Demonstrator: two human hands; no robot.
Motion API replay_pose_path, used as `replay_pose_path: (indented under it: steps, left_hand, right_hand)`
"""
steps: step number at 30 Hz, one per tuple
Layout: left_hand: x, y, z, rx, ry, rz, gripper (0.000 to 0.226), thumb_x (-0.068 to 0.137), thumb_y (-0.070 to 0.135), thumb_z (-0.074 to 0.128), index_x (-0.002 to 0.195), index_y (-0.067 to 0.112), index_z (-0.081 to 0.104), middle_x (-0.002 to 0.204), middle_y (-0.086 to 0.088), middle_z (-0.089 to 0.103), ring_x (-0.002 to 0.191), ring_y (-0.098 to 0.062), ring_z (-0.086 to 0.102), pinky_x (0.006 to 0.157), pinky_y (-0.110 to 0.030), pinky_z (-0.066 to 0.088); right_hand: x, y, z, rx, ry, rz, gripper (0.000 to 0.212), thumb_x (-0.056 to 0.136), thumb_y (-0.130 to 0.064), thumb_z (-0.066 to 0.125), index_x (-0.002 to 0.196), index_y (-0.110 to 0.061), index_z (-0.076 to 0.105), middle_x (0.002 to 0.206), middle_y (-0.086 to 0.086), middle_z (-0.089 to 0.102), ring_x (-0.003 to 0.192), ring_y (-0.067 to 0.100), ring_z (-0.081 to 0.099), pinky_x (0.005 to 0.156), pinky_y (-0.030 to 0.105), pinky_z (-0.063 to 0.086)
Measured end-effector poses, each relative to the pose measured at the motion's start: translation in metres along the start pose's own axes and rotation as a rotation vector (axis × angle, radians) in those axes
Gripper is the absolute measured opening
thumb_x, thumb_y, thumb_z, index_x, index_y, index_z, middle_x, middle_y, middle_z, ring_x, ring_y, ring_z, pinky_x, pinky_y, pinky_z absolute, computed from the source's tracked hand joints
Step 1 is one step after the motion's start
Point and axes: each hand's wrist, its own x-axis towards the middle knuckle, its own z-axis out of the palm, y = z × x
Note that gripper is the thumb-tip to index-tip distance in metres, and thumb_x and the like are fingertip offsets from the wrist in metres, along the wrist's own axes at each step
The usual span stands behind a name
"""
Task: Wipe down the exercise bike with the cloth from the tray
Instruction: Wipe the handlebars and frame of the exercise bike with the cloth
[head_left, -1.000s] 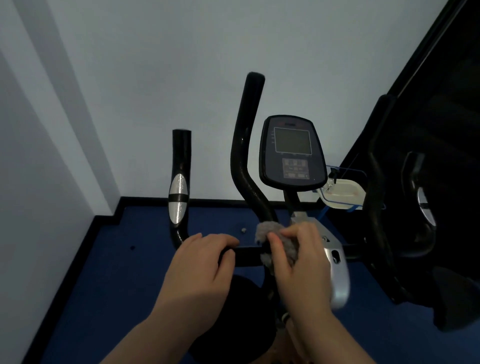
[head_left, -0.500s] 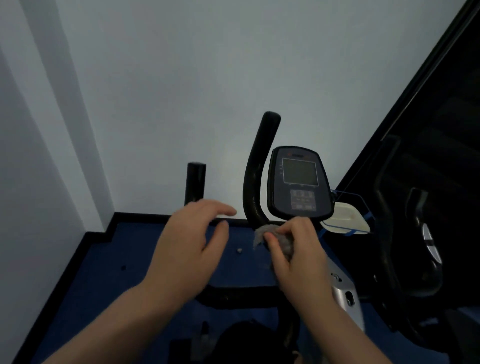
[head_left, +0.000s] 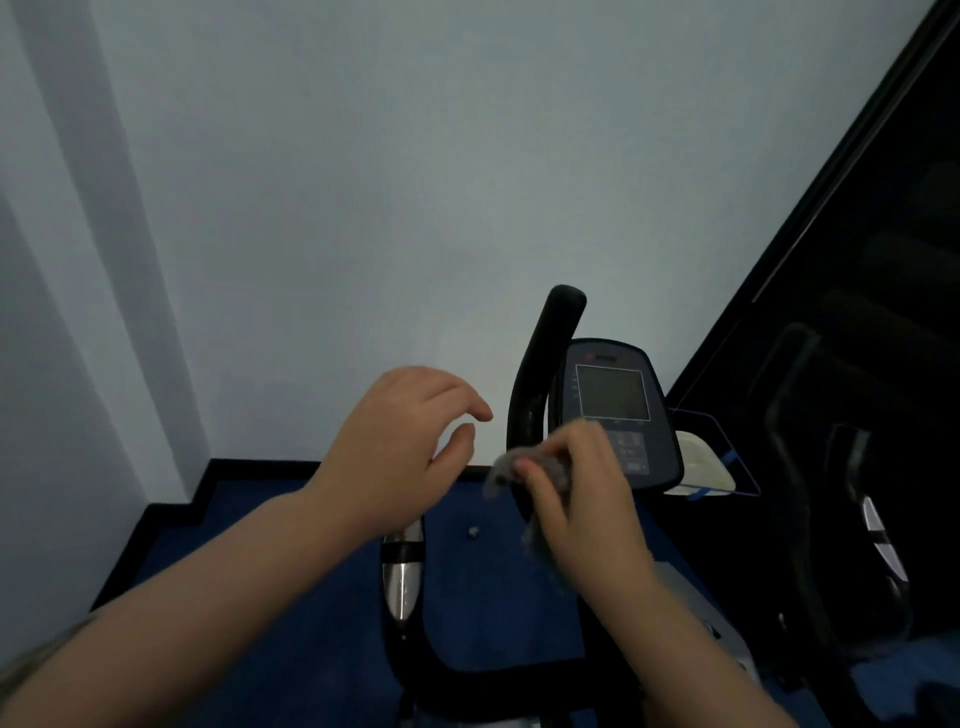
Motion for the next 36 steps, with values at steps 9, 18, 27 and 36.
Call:
replay_pose_path:
  steps: [9, 18, 27, 36]
  left_hand:
    - [-0.002, -0.015, 0.023, -0.110, 0.180, -0.180, 0.017, 0.087, 0.018, 0.053, 0.085, 0.022, 0.069, 0.081, 0.015, 0.058, 0.079, -0.003, 0.048, 0.063, -0.017, 0.039]
    - [0.001, -0.009, 0.028, -0.130, 0.261, -0.203, 0.018, 0.088, 0.016, 0.052, 0.081, 0.018, 0.070, 0.077, 0.010, 0.060, 0.073, -0.008, 0.048, 0.056, -0.028, 0.042]
    - [0.002, -0.010, 0.027, -0.141, 0.261, -0.213, 0.018, 0.087, 0.017, 0.052, 0.080, 0.019, 0.069, 0.075, 0.013, 0.057, 0.073, -0.005, 0.046, 0.056, -0.022, 0.039]
    - [0.001, -0.009, 0.028, -0.155, 0.270, -0.227, 0.019, 0.087, 0.016, 0.052, 0.078, 0.018, 0.069, 0.076, 0.012, 0.060, 0.074, -0.008, 0.049, 0.057, -0.026, 0.042]
  right_hand:
    - [-0.010, 0.000, 0.003, 0.030, 0.069, 0.060, 0.022, 0.085, -0.016, 0.068, 0.081, -0.020, 0.047, 0.084, -0.007, 0.048, 0.078, 0.001, 0.051, 0.064, 0.006, 0.038]
    - [0.037, -0.006, 0.015, 0.000, 0.168, 0.110, 0.018, 0.088, -0.022, 0.065, 0.082, -0.015, 0.049, 0.086, -0.002, 0.051, 0.076, 0.003, 0.050, 0.065, 0.014, 0.042]
    - [0.039, -0.010, 0.011, -0.026, 0.135, 0.114, 0.020, 0.088, -0.020, 0.065, 0.079, -0.013, 0.048, 0.084, -0.005, 0.047, 0.074, 0.005, 0.048, 0.063, 0.018, 0.039]
    - [-0.002, 0.001, -0.001, -0.043, 0.018, 0.073, 0.026, 0.089, -0.023, 0.061, 0.074, -0.022, 0.040, 0.078, -0.010, 0.043, 0.070, 0.005, 0.047, 0.058, 0.014, 0.037]
